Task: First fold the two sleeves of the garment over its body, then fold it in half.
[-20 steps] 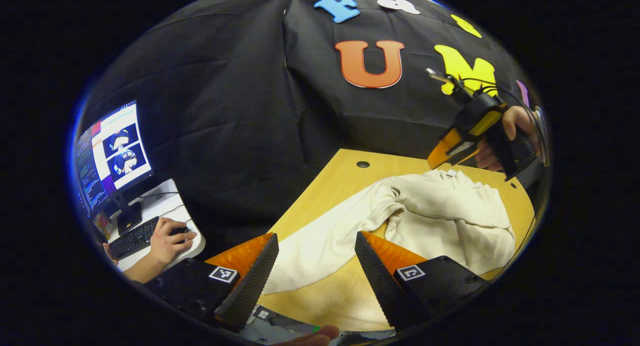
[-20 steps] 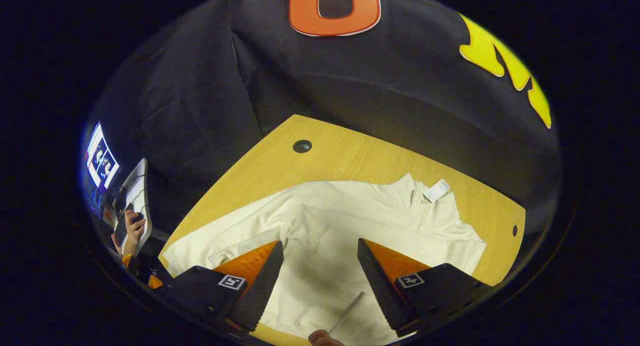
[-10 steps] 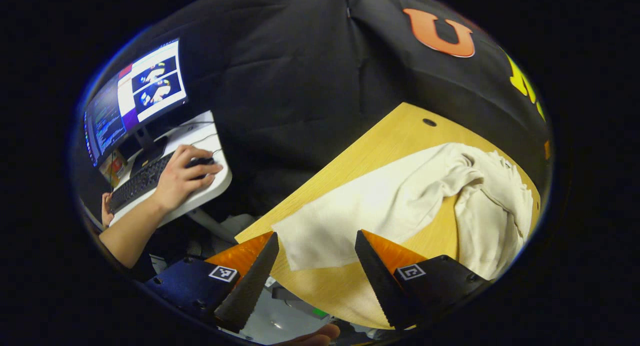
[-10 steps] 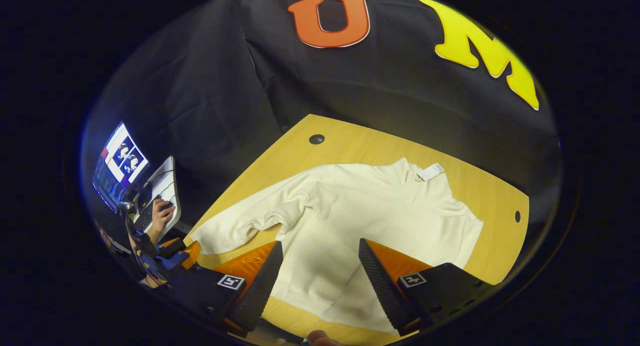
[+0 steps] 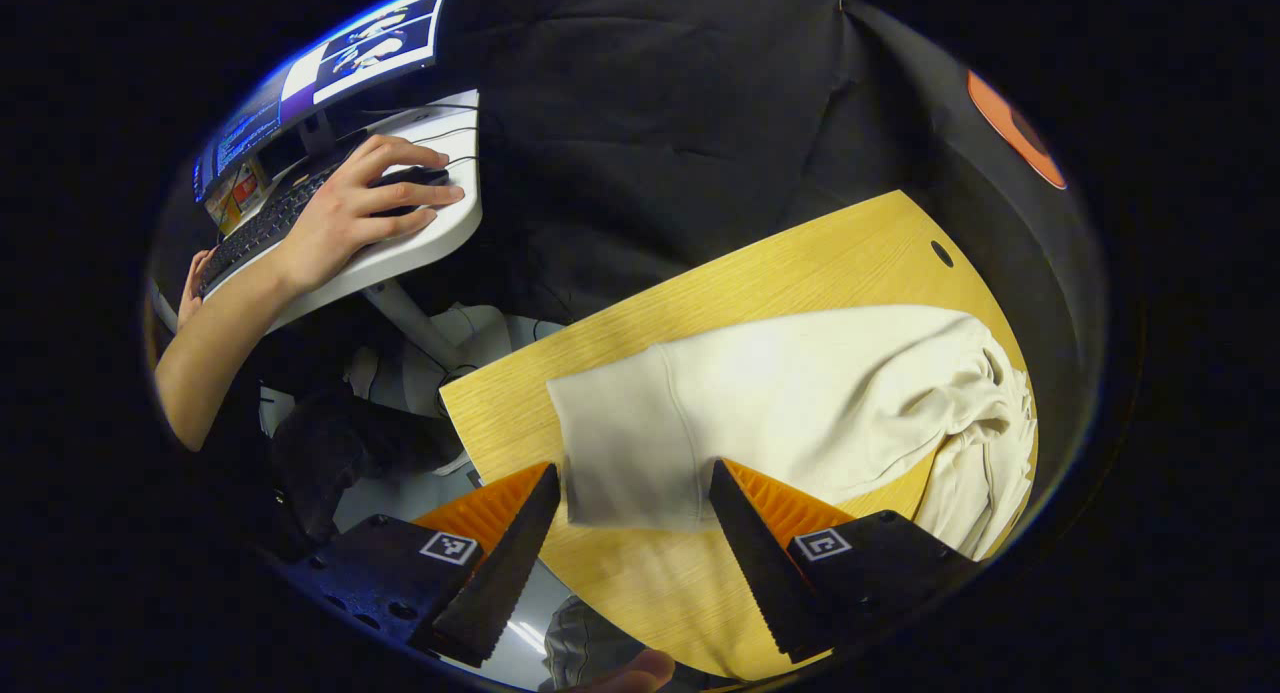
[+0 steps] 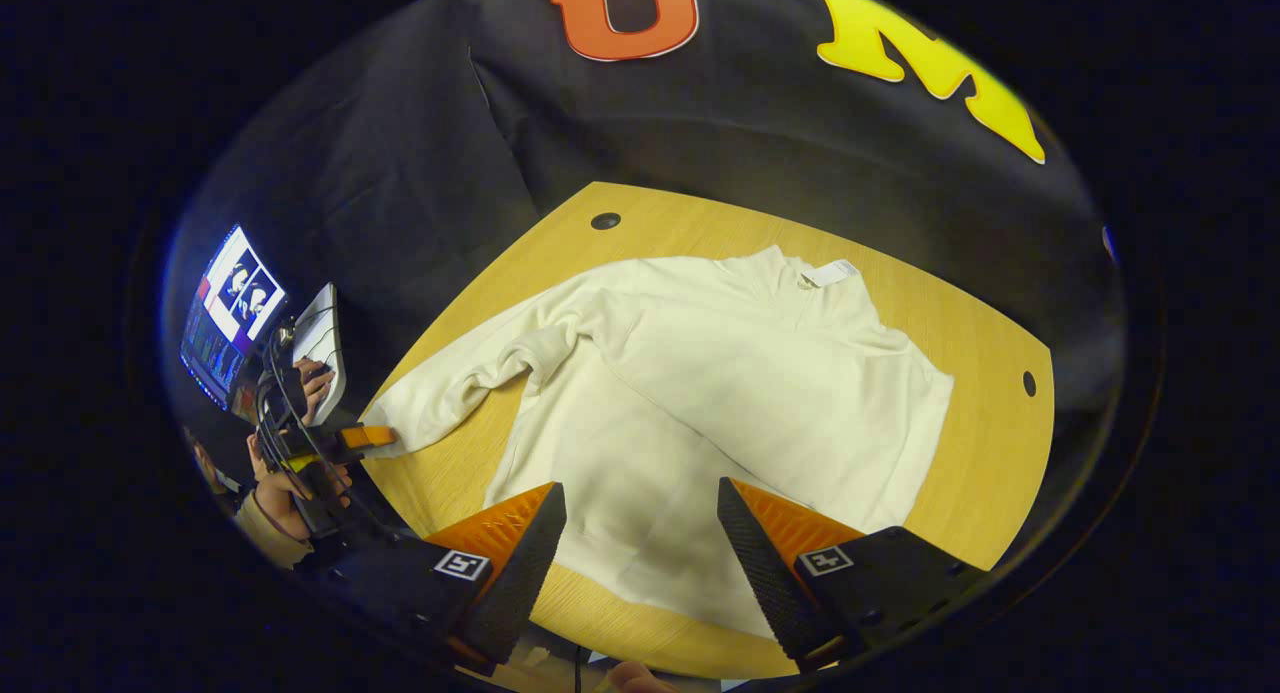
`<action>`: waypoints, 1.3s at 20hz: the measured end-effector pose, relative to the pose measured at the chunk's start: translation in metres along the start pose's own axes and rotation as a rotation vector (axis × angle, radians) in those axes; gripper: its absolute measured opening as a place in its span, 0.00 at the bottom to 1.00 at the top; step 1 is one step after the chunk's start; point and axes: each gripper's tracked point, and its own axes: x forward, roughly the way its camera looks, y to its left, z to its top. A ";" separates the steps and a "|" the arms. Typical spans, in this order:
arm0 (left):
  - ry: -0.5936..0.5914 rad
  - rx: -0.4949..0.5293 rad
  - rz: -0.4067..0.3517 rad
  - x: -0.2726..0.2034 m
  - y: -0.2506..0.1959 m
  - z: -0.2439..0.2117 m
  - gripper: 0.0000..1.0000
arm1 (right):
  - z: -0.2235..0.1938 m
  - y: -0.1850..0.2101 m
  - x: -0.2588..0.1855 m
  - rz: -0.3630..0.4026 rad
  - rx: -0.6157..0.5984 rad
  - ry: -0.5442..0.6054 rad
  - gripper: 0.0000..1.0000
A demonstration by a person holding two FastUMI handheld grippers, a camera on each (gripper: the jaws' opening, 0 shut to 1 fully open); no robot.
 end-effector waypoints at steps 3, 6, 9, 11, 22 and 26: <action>0.089 0.004 0.058 0.004 0.005 0.000 0.93 | -0.018 -0.010 -0.001 -0.010 0.054 0.020 0.96; 0.128 0.042 0.076 0.005 0.003 0.000 0.85 | -0.029 -0.015 -0.002 -0.011 0.075 0.027 0.95; 0.161 0.041 0.066 0.004 0.001 -0.001 0.78 | -0.043 -0.022 -0.007 -0.009 0.103 0.036 0.93; 0.168 0.048 0.052 0.005 -0.002 -0.001 0.75 | -0.050 -0.033 -0.010 -0.019 0.123 0.037 0.93; 0.204 0.046 0.079 -0.012 -0.017 -0.001 0.13 | -0.093 -0.113 -0.052 -0.050 0.281 -0.029 0.96; 0.198 0.075 0.108 -0.033 -0.034 -0.004 0.12 | -0.110 -0.136 -0.057 -0.032 0.356 -0.035 0.96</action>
